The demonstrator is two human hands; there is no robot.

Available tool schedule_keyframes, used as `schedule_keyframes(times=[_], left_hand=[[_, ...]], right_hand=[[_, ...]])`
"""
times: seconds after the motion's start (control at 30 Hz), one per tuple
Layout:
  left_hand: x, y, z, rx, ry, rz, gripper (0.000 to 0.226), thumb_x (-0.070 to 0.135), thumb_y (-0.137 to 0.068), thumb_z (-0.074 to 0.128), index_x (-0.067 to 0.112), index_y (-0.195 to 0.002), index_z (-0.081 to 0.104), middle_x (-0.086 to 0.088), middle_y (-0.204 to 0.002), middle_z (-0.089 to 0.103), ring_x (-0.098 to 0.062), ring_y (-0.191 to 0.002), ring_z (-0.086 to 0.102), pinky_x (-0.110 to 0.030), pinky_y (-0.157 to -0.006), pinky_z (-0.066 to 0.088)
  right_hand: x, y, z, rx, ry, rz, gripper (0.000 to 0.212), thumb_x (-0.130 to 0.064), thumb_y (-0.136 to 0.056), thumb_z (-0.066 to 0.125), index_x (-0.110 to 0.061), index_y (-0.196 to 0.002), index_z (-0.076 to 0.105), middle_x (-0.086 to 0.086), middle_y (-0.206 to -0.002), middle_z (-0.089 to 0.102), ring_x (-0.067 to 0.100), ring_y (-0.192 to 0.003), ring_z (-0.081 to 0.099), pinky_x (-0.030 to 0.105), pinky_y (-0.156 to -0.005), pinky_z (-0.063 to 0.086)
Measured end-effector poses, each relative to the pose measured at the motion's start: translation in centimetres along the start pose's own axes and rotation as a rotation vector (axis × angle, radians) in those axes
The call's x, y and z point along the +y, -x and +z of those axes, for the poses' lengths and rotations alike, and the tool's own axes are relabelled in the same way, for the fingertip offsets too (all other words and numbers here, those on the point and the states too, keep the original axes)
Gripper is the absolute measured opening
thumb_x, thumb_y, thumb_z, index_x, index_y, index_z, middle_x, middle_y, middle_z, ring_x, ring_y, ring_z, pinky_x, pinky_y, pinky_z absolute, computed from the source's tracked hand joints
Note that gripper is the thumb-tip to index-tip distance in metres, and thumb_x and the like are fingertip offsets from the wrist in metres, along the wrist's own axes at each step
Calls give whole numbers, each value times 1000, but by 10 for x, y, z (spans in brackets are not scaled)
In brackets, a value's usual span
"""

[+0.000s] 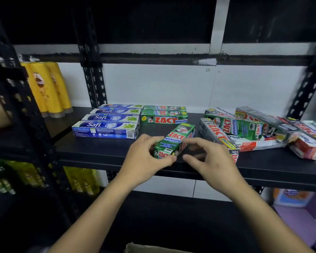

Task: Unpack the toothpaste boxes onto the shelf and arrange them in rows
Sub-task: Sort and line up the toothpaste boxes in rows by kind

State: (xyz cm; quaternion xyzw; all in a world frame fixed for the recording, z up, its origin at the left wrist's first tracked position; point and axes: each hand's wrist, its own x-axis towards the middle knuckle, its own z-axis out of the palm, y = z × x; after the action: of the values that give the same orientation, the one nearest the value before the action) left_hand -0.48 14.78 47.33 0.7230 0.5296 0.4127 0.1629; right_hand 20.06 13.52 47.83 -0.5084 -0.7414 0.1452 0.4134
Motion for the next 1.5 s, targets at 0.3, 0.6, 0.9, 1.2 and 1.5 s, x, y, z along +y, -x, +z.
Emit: schedule_keyframes(times=[0.3, 0.6, 0.9, 1.2, 1.5], left_hand=[[-23, -16, -40, -86, -228, 17, 52, 37, -85, 73, 37, -133, 56, 21, -122, 56, -4, -115, 49, -27, -97, 40], [-67, -72, -61, 214, -486, 62, 68, 66, -85, 48, 28, -142, 47, 2, -143, 53, -20, -134, 41, -44, -110, 26], [-94, -89, -51, 227, -625, 49, 72, 72, -90, 33, 27, -144, 45, 5, -153, 43, -17, -143, 32, -43, -116, 17], [-99, -93, -48, 148, -671, 12, 69, 74, -91, 30, 31, -141, 48, 7, -151, 45, -15, -142, 32, -44, -117, 15], [-99, -92, -47, 101, -698, -25, 80, 80, -83, 17, 34, -139, 52, 12, -155, 38, -12, -145, 25, -46, -119, 10]], right_hand=[[8, -48, 6, -231, 510, -163, 59, -55, -93, 53, -38, -148, 38, -4, -159, 30, 23, -147, 23, 39, -118, 23], [10, -87, 35, -224, 676, -19, 55, -54, -100, 39, -35, -151, 31, 2, -156, 35, 32, -144, 27, 51, -120, 13], [16, -125, 69, -157, 830, 123, 49, -56, -100, 32, -47, -148, 26, 5, -164, 13, 42, -148, 3, 68, -113, -5], [24, -144, 83, -116, 746, 78, 49, -52, -100, 39, -45, -148, 30, 12, -163, 11, 45, -147, 3, 68, -113, -1], [38, -134, 75, 121, 148, 316, 83, -29, -82, 75, -13, -149, 28, 17, -159, 16, 36, -143, 28, 41, -108, 35]])
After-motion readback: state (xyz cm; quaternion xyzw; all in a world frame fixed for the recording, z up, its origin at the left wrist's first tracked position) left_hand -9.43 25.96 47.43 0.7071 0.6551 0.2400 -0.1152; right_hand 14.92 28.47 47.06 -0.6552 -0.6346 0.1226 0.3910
